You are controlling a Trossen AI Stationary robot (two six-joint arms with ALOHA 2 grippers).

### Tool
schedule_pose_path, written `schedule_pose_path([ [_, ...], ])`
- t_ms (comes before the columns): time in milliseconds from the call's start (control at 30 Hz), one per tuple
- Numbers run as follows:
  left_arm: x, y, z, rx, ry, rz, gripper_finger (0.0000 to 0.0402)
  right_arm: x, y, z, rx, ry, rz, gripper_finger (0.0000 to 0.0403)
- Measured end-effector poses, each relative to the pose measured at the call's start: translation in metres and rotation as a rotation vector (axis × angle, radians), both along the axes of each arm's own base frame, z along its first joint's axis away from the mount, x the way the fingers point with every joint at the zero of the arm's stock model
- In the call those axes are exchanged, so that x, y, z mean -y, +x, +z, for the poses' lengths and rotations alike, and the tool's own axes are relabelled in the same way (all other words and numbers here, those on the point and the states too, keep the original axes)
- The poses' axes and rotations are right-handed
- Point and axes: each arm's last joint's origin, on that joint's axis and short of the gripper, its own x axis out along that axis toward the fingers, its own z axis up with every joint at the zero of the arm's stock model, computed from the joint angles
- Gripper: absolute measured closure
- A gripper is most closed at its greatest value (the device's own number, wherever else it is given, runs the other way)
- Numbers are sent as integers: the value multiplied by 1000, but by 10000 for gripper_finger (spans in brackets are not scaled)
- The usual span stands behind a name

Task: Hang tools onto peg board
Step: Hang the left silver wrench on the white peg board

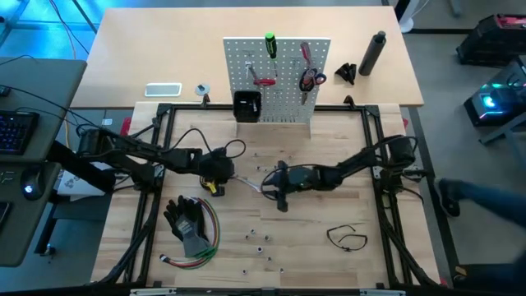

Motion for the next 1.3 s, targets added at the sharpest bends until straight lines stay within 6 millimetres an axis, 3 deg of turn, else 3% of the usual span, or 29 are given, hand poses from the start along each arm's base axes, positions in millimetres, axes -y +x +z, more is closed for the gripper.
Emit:
schedule_pose_path([
  [200,-5,8,-16,-20,-7,-42,370,8,19,-1,-27,1,-21,269],
  [433,-8,16,-29,-24,5,-55,399,10,20,-1,-33,0,-27,269],
  [800,-8,19,-35,-17,6,-77,401,26,16,-9,-126,-49,-122,269],
  [967,-8,19,-35,-20,5,-77,401,37,15,-9,-132,-91,-119,269],
  [1300,-8,18,-35,-20,2,-73,401,63,17,-20,-161,-15,-35,269],
])
